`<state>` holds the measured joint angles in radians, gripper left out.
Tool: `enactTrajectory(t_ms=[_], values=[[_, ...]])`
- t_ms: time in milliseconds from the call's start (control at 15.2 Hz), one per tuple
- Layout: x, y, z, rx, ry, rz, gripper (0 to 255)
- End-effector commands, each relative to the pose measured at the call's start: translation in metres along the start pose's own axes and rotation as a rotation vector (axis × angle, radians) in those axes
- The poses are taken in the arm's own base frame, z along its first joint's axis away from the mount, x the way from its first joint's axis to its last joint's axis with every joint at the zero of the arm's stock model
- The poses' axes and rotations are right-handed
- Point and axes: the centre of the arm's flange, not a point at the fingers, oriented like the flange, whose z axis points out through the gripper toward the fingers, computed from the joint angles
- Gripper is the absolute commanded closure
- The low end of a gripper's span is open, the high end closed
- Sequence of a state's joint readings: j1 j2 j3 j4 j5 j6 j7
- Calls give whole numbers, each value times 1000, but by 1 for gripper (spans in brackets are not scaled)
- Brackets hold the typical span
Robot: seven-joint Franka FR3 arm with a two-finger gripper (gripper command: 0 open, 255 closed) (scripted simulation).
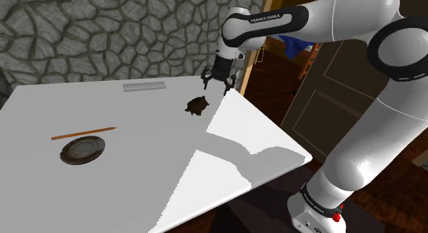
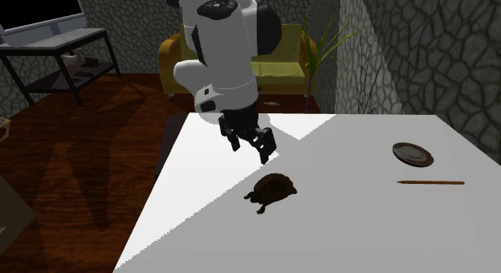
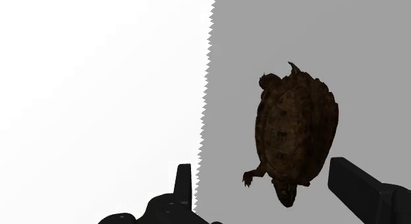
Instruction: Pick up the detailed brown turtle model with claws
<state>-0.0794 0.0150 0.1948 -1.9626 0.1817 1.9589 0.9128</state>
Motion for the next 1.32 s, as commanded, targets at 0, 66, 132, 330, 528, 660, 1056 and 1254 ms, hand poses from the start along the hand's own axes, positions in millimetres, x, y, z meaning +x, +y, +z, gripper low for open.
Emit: enactTrajectory(t_ms=[0, 66, 132, 330, 528, 660, 1056, 1254], values=[[16, -17, 15, 17, -17, 79, 0], [24, -25, 21, 26, -25, 117, 0], [33, -32, 28, 34, -33, 154, 0], [51, -45, 41, 51, -50, 230, 0], [53, -44, 57, 51, -50, 230, 0], [55, -43, 67, 51, -50, 230, 0], [57, -42, 81, 51, -50, 230, 255], [57, -43, 81, 51, -50, 230, 255]])
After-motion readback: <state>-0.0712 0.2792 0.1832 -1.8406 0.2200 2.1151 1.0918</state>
